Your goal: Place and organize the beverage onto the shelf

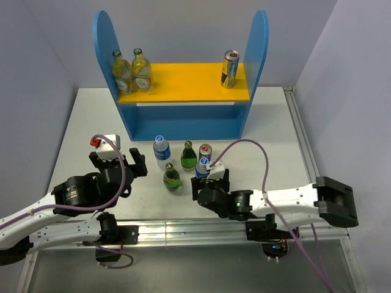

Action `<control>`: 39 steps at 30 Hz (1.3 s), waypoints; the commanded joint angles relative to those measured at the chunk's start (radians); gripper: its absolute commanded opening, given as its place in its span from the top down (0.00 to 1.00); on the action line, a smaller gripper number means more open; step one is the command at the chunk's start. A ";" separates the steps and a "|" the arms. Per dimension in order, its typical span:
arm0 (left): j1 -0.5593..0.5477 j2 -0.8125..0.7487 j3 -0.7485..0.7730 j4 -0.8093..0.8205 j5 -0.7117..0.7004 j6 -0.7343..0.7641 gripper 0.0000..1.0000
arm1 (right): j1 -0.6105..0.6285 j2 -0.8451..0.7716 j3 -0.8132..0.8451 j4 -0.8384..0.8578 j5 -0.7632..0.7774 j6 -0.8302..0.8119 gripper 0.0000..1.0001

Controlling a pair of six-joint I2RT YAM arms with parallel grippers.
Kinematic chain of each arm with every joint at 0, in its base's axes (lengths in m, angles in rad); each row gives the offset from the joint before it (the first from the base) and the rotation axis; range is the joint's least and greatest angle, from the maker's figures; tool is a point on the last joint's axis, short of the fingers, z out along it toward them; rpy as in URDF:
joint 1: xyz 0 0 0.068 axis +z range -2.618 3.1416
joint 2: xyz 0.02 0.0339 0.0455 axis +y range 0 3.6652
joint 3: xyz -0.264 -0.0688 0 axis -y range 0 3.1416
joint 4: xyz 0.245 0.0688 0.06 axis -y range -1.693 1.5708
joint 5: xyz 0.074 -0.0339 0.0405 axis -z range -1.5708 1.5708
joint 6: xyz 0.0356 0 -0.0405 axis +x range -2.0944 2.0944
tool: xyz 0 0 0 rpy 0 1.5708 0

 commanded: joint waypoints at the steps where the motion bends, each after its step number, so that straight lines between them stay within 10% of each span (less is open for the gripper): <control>1: -0.003 0.000 0.002 0.001 -0.012 -0.011 0.01 | -0.006 0.101 0.050 0.127 0.177 0.036 0.00; 11: -0.003 0.024 0.002 0.003 -0.009 -0.005 0.01 | -0.083 0.222 0.057 0.285 0.306 -0.002 0.17; 18: -0.005 0.029 0.002 -0.002 -0.012 -0.008 0.01 | -0.086 0.147 0.055 0.181 0.342 0.065 0.86; 21: -0.003 0.026 0.004 -0.002 -0.012 -0.005 0.01 | -0.082 0.092 0.083 -0.003 0.363 0.177 1.00; 25: -0.003 0.026 0.004 -0.001 -0.011 -0.007 0.01 | -0.066 0.005 0.142 -0.438 0.435 0.480 1.00; 29: -0.003 0.032 0.005 -0.002 -0.011 -0.008 0.01 | -0.072 -0.097 0.126 -0.507 0.469 0.496 1.00; 39: -0.003 0.024 0.015 -0.027 -0.026 -0.037 0.01 | -0.383 -0.086 0.017 0.174 0.282 -0.008 1.00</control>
